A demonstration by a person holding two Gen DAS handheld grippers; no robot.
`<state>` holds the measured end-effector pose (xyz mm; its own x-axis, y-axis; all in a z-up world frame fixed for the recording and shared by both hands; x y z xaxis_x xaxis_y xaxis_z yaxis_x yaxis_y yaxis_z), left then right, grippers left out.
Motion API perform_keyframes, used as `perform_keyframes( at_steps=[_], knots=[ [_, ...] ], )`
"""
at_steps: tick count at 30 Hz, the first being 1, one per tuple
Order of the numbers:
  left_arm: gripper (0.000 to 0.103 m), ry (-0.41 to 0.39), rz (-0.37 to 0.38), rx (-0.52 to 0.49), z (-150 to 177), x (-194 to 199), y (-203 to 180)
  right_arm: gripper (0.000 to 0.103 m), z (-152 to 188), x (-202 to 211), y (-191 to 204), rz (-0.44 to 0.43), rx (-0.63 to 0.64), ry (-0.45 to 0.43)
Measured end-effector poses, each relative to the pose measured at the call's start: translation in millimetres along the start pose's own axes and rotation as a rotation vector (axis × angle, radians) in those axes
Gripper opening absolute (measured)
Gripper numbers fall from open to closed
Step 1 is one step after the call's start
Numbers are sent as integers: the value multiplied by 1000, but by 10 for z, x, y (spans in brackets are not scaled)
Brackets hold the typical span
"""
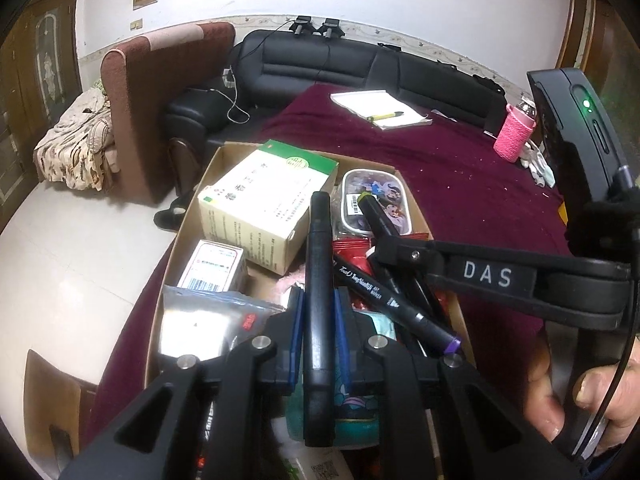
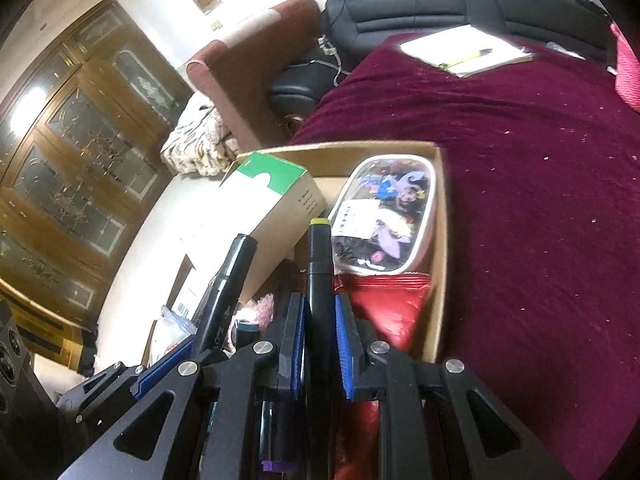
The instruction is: Organize objects
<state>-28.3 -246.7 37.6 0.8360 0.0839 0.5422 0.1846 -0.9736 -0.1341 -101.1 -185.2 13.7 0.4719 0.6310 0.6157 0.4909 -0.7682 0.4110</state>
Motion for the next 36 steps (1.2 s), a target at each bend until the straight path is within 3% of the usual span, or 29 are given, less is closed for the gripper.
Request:
perform_keyframes(
  at_steps=[3, 5, 7, 9, 14, 19, 23, 25, 28, 31, 36],
  knots=[
    [17, -7, -14, -7, 8, 7, 8, 20, -22, 41, -23, 0, -1, -6],
    [24, -12, -14, -3, 16, 18, 11, 27, -54, 112, -30, -9, 1, -25],
    [30, -21, -4, 9, 18, 44, 10, 41, -80, 201, -20, -11, 11, -50],
    [34, -34, 0, 15, 7, 72, -2, 47, -103, 304, -4, -15, 24, -79],
    [43, -75, -31, -5, -25, 185, -47, 49, -65, 513, -14, -36, 29, -108],
    [53, -124, -46, -9, -33, 322, -117, 58, 86, 763, -145, -18, 53, -132],
    [65, -215, -121, -38, 0, 492, -217, 65, 242, 1005, -274, 25, 96, -158],
    [82, -266, -163, -43, 31, 591, -261, 74, 338, 1180, -329, 64, 124, -200],
    [97, -348, -218, -50, 93, 754, -354, 84, 476, 1430, -401, 129, 168, -275],
    [103, -372, -259, -68, 145, 830, -438, 97, 597, 1644, -485, 172, 190, -364],
    [103, -331, -356, -119, 235, 802, -498, 102, 666, 1755, -651, 232, 216, -457]
  ],
)
Point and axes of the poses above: each gripper's, at about its wrist camera, not at the fingertips, and x roughly against the way its jaws point, y to its left, z to its underside, the point moved 5 cm from there along -x, roughly the way its jaws point, and after that the axes turned 15 degrees about -y, right-handed, at the moved point
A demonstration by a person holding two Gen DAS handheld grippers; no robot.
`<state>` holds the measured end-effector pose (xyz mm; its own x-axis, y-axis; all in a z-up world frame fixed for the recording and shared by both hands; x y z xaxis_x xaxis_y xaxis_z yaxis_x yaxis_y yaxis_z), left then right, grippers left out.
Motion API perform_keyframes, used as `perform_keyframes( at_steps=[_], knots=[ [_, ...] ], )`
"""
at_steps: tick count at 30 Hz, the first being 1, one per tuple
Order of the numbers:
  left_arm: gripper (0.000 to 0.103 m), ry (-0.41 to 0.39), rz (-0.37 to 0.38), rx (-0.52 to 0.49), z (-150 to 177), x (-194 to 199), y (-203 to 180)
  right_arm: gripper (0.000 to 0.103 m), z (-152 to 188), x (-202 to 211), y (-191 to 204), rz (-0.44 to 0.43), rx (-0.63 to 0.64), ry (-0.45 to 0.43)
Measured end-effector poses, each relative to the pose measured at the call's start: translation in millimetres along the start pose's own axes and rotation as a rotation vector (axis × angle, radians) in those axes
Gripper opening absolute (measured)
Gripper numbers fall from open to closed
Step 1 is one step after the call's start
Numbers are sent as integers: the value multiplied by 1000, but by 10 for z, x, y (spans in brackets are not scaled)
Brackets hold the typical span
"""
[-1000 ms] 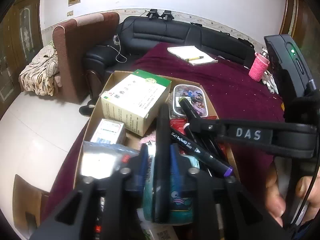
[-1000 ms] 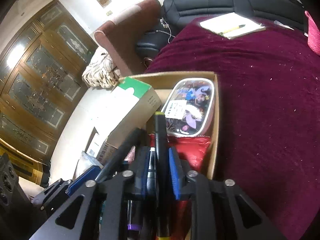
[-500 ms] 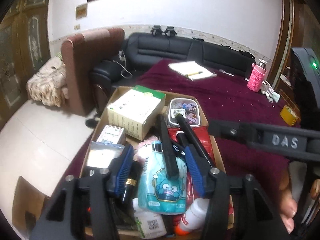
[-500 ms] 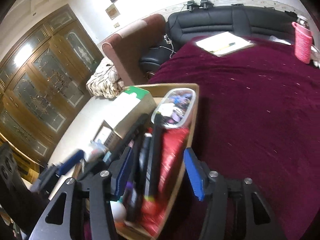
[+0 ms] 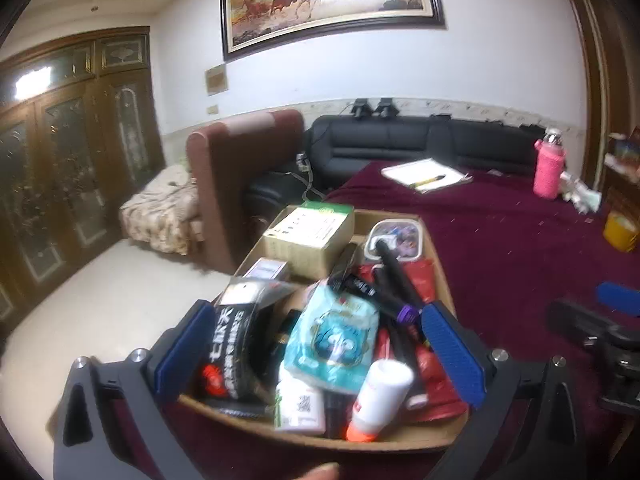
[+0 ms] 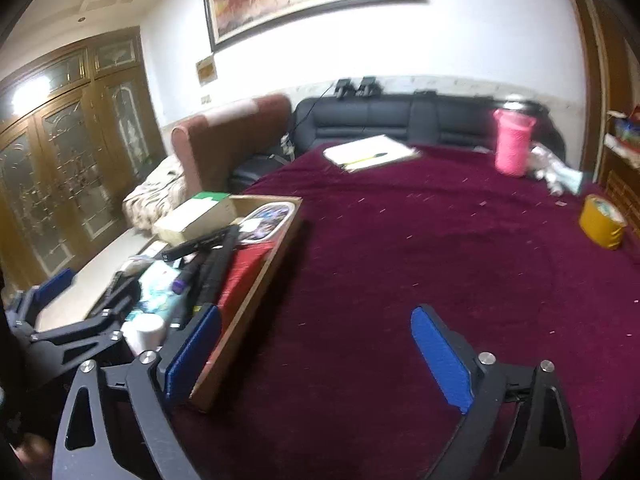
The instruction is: Organize objects
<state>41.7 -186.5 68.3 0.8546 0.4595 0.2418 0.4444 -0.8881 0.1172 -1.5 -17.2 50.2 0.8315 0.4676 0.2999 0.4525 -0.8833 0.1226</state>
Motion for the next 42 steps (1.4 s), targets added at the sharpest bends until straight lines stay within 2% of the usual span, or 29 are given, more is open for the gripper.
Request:
perform_keyframes(
  at_steps=[3, 7, 10, 13, 16, 19, 25, 32, 42],
  knots=[
    [103, 2, -63, -36, 15, 32, 10, 102, 32, -48, -17, 3, 3, 23],
    [103, -10, -14, 35, 22, 93, 109, 103, 48, -48, 58, -15, 33, 18],
    [103, -4, -23, 33, 29, 124, 171, 103, 68, -7, 136, -27, 70, 7],
    [103, 17, -10, -1, 38, 179, 166, 103, 75, 15, 198, -47, 92, -6],
    [103, 63, -49, -56, 61, 212, 142, 103, 72, 42, 217, -71, 82, -17],
    [103, 58, -47, -110, 86, 274, 116, 103, 82, 41, 224, -83, 70, -11],
    [103, 104, 16, -32, 215, 206, 202, 103, 106, 19, 233, -98, 62, 2],
    [103, 91, -35, -6, 240, 116, 296, 103, 130, -20, 238, -113, 56, 16],
    [103, 77, -55, -7, 256, 94, 337, 103, 155, -36, 257, -119, 58, 18]
  ],
)
Point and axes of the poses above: each gripper's, at about its wrist camera, not at the fingertips, and x roughly against the way its jaws point, y to its left, z to its underside, the point moved 5 cm from there along -x, roughly the way its jaws point, and after that the axes turned 15 degrees about -y, right-handed, at the moved point
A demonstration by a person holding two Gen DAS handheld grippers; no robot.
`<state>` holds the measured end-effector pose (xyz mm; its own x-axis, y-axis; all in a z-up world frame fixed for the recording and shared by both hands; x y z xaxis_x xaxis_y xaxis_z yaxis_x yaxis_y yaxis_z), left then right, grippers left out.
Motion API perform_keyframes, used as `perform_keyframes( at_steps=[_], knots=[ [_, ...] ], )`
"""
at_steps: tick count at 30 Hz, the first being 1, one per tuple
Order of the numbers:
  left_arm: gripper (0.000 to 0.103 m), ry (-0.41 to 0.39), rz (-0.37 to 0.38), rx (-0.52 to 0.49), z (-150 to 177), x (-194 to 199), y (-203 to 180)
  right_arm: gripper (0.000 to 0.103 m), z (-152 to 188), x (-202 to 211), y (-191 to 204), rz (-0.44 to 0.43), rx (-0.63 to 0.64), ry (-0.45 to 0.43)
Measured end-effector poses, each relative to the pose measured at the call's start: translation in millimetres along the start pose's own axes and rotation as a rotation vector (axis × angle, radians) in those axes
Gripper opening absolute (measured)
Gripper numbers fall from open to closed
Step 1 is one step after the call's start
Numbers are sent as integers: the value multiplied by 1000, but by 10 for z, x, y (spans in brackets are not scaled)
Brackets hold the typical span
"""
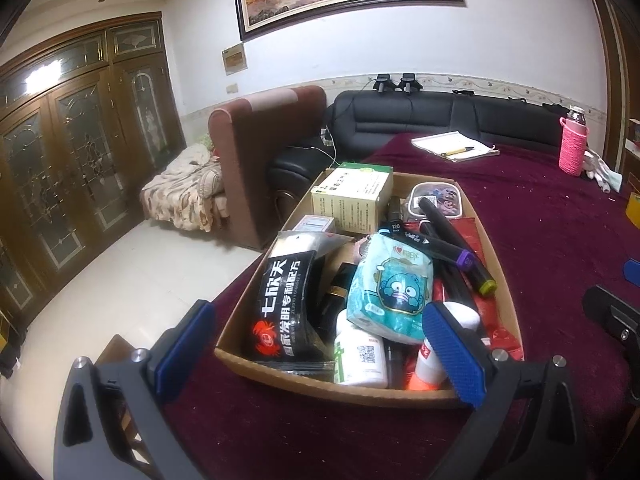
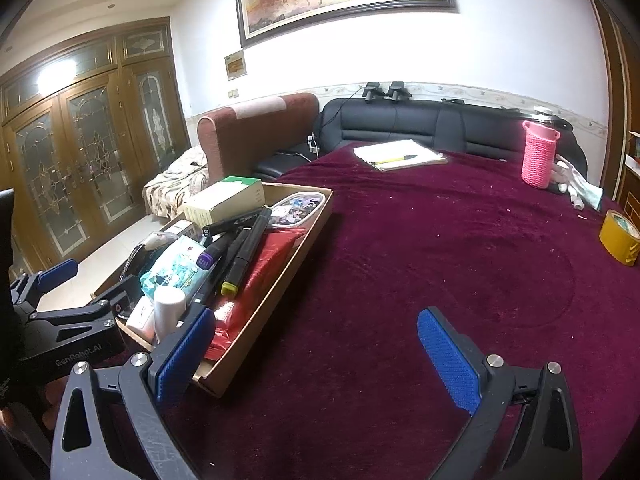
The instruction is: Organize objects
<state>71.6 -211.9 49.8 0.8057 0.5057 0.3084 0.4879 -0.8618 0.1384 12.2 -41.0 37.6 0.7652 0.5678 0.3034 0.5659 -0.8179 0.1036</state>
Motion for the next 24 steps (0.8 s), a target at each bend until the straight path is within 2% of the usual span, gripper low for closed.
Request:
perform_keyframes(
  at_steps=[9, 24],
  knots=[
    [103, -29, -7, -16, -35, 48, 0, 103, 5, -6, -4, 1, 1, 4],
    [103, -26, -16, -23, -18, 49, 2, 103, 33, -23, -17, 0, -3, 13]
  ],
)
Point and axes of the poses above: each gripper's, at about its wrist camera, not at the fingertips, and x roughly against the way its jaws point, y to its left, z to its underside, the point moved 5 cm from there along -x, roughly the way its jaws point, and after that the axes turned 15 degrees about -y, right-handed, at the moved point
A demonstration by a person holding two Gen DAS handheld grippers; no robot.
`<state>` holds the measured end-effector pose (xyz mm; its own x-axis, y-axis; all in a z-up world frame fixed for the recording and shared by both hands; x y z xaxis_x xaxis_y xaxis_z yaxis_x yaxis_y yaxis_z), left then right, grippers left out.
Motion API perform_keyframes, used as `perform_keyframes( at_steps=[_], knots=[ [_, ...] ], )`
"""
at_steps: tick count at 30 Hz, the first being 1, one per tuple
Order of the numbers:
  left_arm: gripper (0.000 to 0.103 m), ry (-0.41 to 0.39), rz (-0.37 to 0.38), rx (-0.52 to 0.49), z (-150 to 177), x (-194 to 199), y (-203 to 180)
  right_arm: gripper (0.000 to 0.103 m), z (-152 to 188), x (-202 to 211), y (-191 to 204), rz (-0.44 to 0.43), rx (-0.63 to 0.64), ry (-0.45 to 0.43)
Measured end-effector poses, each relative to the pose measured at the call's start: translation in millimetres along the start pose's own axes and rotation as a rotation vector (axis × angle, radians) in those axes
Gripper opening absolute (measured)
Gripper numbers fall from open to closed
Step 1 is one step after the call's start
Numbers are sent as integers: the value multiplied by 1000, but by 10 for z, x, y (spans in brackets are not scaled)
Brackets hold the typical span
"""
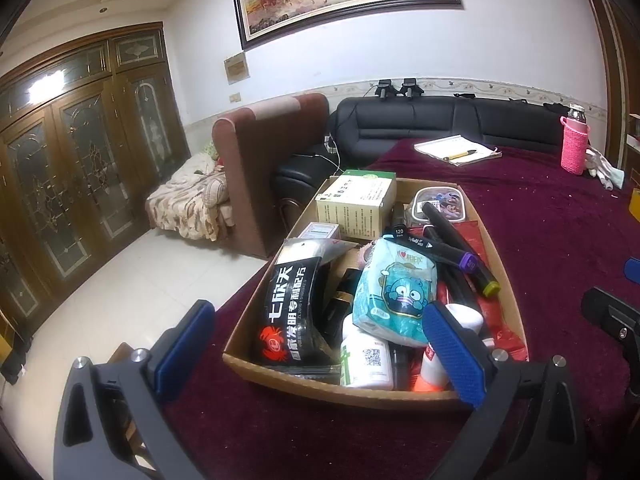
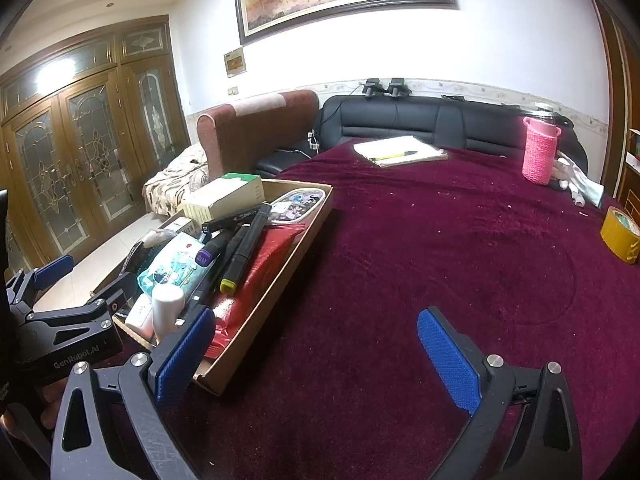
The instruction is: Organize objects
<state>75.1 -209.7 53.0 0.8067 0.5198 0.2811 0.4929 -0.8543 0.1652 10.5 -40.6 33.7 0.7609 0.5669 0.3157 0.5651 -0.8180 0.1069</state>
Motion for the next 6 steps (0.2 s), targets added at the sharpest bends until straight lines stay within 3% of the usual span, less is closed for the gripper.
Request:
perform_keyframes(
  at_steps=[6],
  knots=[
    [103, -5, -2, -26, 10, 58, -10, 103, -6, -5, -9, 1, -1, -2]
  ],
)
Point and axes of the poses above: each gripper's, at about its wrist camera, not at the fingertips, and x roughly against the way its jaws point, y to its left, z to its underside, the point moved 5 cm from there along -x, roughly the way its jaws point, and after that the axes turned 15 degrees about -y, right-handed, at the moved point
